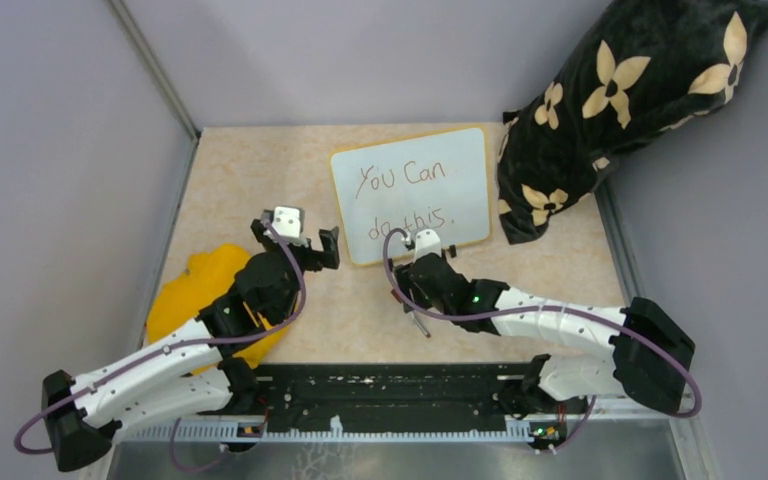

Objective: Write a sentence on the whiteboard
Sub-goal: Reset both arms

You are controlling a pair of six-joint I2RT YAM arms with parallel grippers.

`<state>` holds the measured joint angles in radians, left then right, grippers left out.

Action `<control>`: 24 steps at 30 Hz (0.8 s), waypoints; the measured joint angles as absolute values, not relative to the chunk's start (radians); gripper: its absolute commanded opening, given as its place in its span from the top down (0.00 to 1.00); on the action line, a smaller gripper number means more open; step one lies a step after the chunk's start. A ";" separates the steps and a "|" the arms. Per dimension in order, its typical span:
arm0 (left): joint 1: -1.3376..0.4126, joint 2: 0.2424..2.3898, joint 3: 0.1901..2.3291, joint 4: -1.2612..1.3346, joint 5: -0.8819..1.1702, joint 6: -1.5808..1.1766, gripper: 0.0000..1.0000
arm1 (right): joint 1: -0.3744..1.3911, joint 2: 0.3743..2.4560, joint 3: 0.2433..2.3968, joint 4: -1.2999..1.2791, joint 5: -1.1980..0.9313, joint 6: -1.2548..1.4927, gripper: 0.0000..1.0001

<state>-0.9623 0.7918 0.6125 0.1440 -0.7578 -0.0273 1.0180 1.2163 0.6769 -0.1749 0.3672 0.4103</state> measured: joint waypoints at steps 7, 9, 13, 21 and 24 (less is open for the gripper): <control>-0.962 0.863 0.736 -0.056 -0.785 -0.318 0.01 | 1.018 1.219 0.717 -0.185 0.482 0.497 0.34; -0.962 0.905 0.799 -0.142 -0.796 -0.432 0.01 | 1.018 1.236 0.762 -0.208 0.538 0.537 0.33; -0.962 1.007 0.948 -0.321 -0.789 -0.669 0.01 | 1.018 1.300 0.912 -0.271 0.633 0.600 0.31; -0.962 0.988 0.953 -0.468 -0.770 -1.047 0.01 | 1.018 1.219 0.938 -0.165 0.739 0.640 0.01; -0.962 0.962 0.954 -0.485 -0.757 -1.053 0.01 | 1.012 1.148 0.933 -0.105 0.766 0.608 0.01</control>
